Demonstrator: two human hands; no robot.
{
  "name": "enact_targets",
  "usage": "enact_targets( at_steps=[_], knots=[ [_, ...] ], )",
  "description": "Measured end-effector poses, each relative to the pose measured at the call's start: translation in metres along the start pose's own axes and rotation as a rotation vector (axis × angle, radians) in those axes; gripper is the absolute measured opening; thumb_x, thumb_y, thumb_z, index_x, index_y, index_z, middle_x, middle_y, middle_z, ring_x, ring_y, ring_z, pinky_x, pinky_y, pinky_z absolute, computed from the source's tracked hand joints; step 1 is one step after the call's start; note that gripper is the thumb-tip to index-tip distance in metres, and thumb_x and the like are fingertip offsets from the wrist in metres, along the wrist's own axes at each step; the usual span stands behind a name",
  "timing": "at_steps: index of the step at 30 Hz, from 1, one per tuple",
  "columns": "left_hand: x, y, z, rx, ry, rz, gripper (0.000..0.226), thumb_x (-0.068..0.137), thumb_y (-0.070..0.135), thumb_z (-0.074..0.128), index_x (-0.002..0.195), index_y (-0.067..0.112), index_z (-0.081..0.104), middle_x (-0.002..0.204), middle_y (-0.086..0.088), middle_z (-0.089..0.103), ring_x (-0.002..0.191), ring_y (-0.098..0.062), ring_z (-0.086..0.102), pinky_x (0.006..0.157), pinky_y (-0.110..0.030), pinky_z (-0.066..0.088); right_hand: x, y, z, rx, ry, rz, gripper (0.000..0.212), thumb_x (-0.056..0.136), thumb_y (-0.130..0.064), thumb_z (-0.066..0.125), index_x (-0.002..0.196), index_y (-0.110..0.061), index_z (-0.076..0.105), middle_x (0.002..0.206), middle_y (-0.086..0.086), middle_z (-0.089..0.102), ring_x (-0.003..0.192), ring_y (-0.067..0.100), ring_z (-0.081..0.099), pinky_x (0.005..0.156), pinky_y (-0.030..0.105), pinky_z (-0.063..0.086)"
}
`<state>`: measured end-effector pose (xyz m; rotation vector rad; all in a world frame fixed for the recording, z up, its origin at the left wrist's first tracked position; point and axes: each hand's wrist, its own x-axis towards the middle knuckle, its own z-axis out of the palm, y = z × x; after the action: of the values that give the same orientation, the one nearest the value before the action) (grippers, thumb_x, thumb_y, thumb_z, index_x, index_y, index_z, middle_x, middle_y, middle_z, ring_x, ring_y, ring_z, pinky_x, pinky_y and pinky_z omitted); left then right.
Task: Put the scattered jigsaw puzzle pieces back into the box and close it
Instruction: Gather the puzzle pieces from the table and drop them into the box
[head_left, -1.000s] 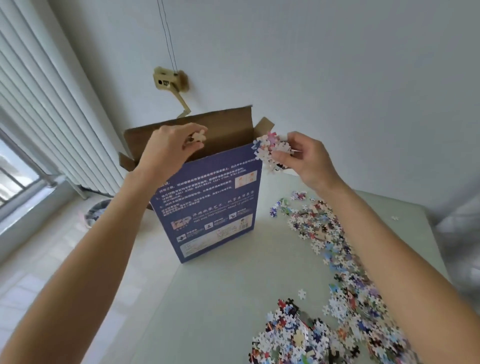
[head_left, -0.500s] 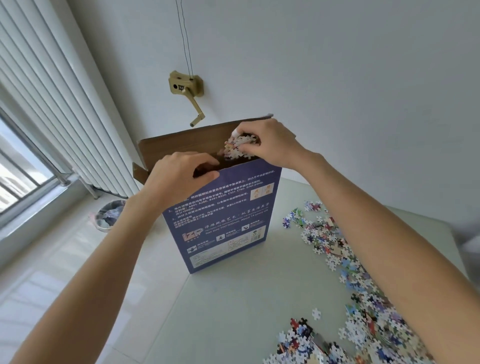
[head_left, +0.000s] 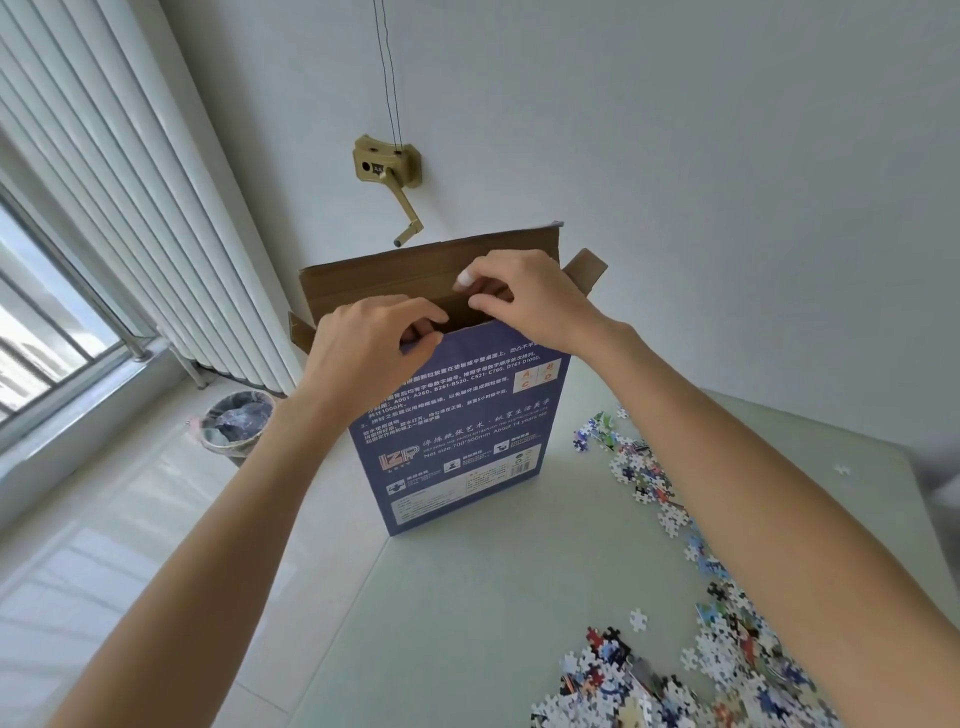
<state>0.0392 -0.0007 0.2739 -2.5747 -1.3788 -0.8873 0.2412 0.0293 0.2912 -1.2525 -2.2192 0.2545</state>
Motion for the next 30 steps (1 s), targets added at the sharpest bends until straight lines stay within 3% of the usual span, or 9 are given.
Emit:
enact_targets(
  at_steps=[4,7,11,15,18,21,23,27,30],
  knots=[
    [-0.011,0.020,0.004,0.076,0.204,0.126,0.021,0.093,0.029,0.052,0.103,0.020,0.068,0.089,0.004,0.069,0.081,-0.014,0.062,0.053,-0.022,0.046,-0.048,-0.010,0.003,-0.025,0.265,0.003,0.018,0.090,-0.020,0.058,0.105,-0.013,0.066,0.101,0.000,0.068,0.088,0.007,0.063,0.072,0.024,0.056],
    [-0.030,0.045,0.023,-0.007,0.254,0.256,0.020,0.092,0.024,0.052,0.101,0.017,0.069,0.088,0.002,0.070,0.079,-0.014,0.063,0.052,-0.018,0.044,-0.112,-0.012,0.017,-0.098,0.378,0.055,0.022,0.090,-0.024,0.058,0.105,-0.010,0.066,0.100,0.002,0.070,0.084,0.009,0.063,0.070,0.009,0.045],
    [-0.069,0.079,0.072,-0.220,0.190,0.256,0.018,0.091,0.021,0.054,0.099,0.017,0.071,0.085,0.004,0.071,0.075,-0.013,0.064,0.050,-0.023,0.050,-0.206,0.003,0.048,-0.158,0.340,0.223,0.012,0.088,-0.013,0.060,0.097,-0.011,0.068,0.090,0.000,0.071,0.074,0.014,0.066,0.063,0.020,0.051],
    [-0.129,0.123,0.132,-0.376,-0.088,0.139,0.017,0.087,0.020,0.056,0.096,0.020,0.071,0.080,0.008,0.070,0.072,-0.011,0.065,0.067,-0.025,0.052,-0.311,0.019,0.080,-0.137,0.122,0.544,0.015,0.086,-0.010,0.062,0.100,-0.011,0.067,0.093,0.000,0.070,0.075,0.013,0.066,0.061,0.028,0.056],
    [-0.176,0.152,0.171,-0.413,-0.453,0.061,0.021,0.088,0.027,0.057,0.107,0.025,0.066,0.090,0.010,0.070,0.081,-0.008,0.065,0.088,-0.039,0.050,-0.384,0.028,0.098,-0.076,-0.112,0.858,0.027,0.089,-0.014,0.059,0.116,-0.011,0.060,0.110,0.003,0.064,0.095,0.014,0.061,0.078,0.026,0.053],
    [-0.210,0.168,0.201,-0.289,-0.884,-0.029,0.057,0.086,0.044,0.060,0.137,0.029,0.040,0.130,0.004,0.054,0.118,-0.016,0.050,0.101,-0.042,0.042,-0.431,0.030,0.110,-0.065,-0.326,1.064,0.053,0.087,-0.033,0.061,0.133,-0.013,0.044,0.136,0.008,0.045,0.125,0.023,0.042,0.101,0.036,0.041],
    [-0.224,0.177,0.216,-0.223,-1.089,-0.095,0.091,0.076,0.050,0.069,0.147,0.027,0.017,0.146,-0.004,0.033,0.131,-0.024,0.034,0.102,-0.041,0.041,-0.444,0.029,0.116,-0.040,-0.450,1.200,0.080,0.078,-0.051,0.065,0.141,-0.018,0.029,0.148,0.012,0.023,0.136,0.033,0.023,0.105,0.048,0.032],
    [-0.234,0.188,0.234,-0.155,-1.201,-0.109,0.130,0.054,0.054,0.082,0.149,0.025,-0.002,0.148,-0.011,0.017,0.132,-0.030,0.022,0.100,-0.047,0.043,-0.442,0.024,0.137,-0.010,-0.607,1.260,0.117,0.062,-0.069,0.066,0.147,-0.027,-0.002,0.155,0.014,-0.010,0.140,0.043,-0.006,0.108,0.060,0.014],
    [-0.237,0.193,0.240,-0.123,-1.220,-0.042,0.139,0.049,0.057,0.083,0.148,0.023,-0.007,0.146,-0.011,0.014,0.131,-0.029,0.020,0.098,-0.047,0.045,-0.428,0.020,0.153,-0.125,-0.629,1.116,0.116,0.061,-0.065,0.070,0.147,-0.028,0.001,0.153,0.013,0.010,0.139,0.037,0.011,0.109,0.054,0.022]
  ],
)
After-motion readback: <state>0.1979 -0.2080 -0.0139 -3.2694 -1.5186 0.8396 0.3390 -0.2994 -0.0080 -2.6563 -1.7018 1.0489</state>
